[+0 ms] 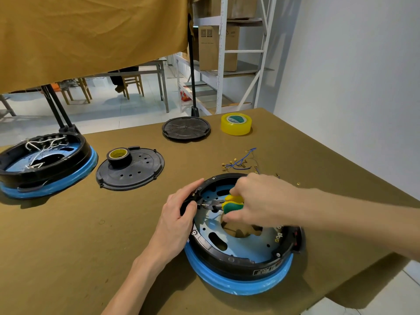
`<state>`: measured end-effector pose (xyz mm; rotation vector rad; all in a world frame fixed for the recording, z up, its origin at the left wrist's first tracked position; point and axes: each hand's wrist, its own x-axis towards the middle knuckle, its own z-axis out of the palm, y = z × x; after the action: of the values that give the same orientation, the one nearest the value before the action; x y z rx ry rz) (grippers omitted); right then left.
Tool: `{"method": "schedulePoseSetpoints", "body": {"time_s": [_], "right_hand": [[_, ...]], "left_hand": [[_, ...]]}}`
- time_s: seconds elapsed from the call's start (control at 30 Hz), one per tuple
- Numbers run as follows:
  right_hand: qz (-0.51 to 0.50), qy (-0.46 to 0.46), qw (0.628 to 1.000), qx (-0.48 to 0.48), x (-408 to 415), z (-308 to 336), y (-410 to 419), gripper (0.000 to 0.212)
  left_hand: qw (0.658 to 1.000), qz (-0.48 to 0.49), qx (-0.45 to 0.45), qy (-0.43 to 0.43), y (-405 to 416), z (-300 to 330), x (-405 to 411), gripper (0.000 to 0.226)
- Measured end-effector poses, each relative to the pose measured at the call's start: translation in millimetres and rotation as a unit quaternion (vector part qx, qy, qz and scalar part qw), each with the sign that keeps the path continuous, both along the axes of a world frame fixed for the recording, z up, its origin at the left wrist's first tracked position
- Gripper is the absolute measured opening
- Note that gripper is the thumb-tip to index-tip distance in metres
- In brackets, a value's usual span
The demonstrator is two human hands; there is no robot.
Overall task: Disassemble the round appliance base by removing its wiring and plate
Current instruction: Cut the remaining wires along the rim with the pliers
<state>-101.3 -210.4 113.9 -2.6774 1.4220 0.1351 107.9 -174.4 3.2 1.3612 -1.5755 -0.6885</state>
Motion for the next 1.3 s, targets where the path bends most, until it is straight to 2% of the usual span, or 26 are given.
{"method": "schedulePoseSetpoints", "body": {"time_s": [0.03,0.1,0.13,0.2,0.23,0.3,0.33,0.37,0.4,0.43,0.47,0.5,0.53,0.57,0.6,0.67,0.73,0.83,0.9,1.0,1.07,1.2,1.3], "right_hand": [[-0.019,-0.013,0.999,0.041,0.6,6.8,-5.6,0.058],[-0.005,0.013,1.000,0.023,2.4,12.3,-7.3,0.060],[0.023,0.038,0.998,-0.042,1.1,8.5,-3.8,0.059],[0.102,0.104,0.971,-0.191,-3.7,-9.6,9.4,0.057],[0.118,0.102,0.965,-0.213,-6.3,-18.8,14.2,0.057],[0.087,0.056,0.982,-0.158,-9.5,-20.4,11.1,0.054],[0.024,-0.006,0.998,-0.055,-8.7,-15.9,7.2,0.052],[-0.030,-0.069,0.996,0.040,-8.2,-10.3,0.5,0.055],[-0.052,-0.104,0.989,0.089,-8.4,-5.7,-2.5,0.059],[-0.044,-0.094,0.991,0.083,-8.5,-3.7,-3.4,0.061],[-0.012,-0.051,0.998,0.029,-8.5,-5.1,-1.6,0.061],[0.040,0.002,0.996,-0.074,-10.0,-12.6,1.4,0.059],[0.090,0.058,0.980,-0.165,-12.1,-20.0,6.6,0.058],[0.121,0.076,0.966,-0.214,-15.5,-26.3,11.2,0.058],[0.127,0.067,0.965,-0.220,-18.3,-30.1,13.1,0.058],[0.093,0.015,0.981,-0.172,-19.0,-31.6,10.9,0.059],[0.036,-0.049,0.995,-0.079,-17.5,-31.0,7.6,0.058],[0.006,-0.132,0.991,-0.006,-19.9,-39.2,14.6,0.047],[0.003,-0.122,0.993,-0.001,-19.6,-36.4,17.1,0.047],[0.028,-0.022,0.998,-0.061,-7.3,-16.5,8.3,0.048],[0.034,0.008,0.996,-0.085,0.6,-3.6,1.8,0.050],[0.020,-0.018,0.996,-0.085,-7.6,-21.0,14.9,0.047],[-0.003,-0.063,0.998,-0.021,-16.2,-25.8,15.5,0.049]], "left_hand": [[1.000,-0.002,0.001,0.002,0.0,-0.2,0.1,0.049],[1.000,-0.006,0.003,0.007,0.4,-0.4,0.6,0.049],[1.000,-0.007,0.002,0.007,0.6,-0.4,1.2,0.049],[1.000,-0.005,-0.002,0.004,0.2,-0.2,2.6,0.049],[1.000,-0.006,-0.003,0.002,0.0,-0.4,2.6,0.049],[1.000,-0.010,-0.006,0.003,0.1,-0.8,1.6,0.049],[1.000,-0.010,-0.006,0.005,0.4,-1.0,1.3,0.048],[1.000,-0.011,-0.005,0.004,0.6,-1.1,1.5,0.048],[1.000,-0.011,-0.004,0.002,1.0,-1.3,1.4,0.048],[1.000,-0.013,-0.005,0.000,0.8,-1.3,1.5,0.048],[1.000,-0.013,-0.005,-0.001,0.7,-1.6,1.6,0.049],[1.000,-0.011,-0.005,0.000,0.5,-1.9,2.0,0.049],[1.000,-0.009,-0.005,0.001,0.0,-2.1,2.5,0.049],[1.000,-0.009,-0.004,0.002,0.0,-2.4,2.2,0.049],[1.000,-0.011,-0.004,0.003,-0.1,-2.5,1.6,0.049],[1.000,-0.014,-0.002,0.007,-0.2,-2.5,1.3,0.049],[1.000,-0.014,0.001,0.011,-0.2,-2.7,1.6,0.050],[1.000,-0.018,0.001,0.007,-1.4,-2.8,1.4,0.050],[1.000,-0.016,0.002,0.005,-1.4,-2.7,0.6,0.050],[1.000,-0.012,0.001,0.000,-0.1,-2.6,-0.1,0.049],[1.000,-0.009,0.000,-0.004,-0.5,-2.4,0.5,0.049],[1.000,-0.010,0.000,0.002,-0.7,-2.3,0.9,0.049],[1.000,-0.012,-0.001,0.007,-1.0,-1.9,-1.2,0.049]]}}
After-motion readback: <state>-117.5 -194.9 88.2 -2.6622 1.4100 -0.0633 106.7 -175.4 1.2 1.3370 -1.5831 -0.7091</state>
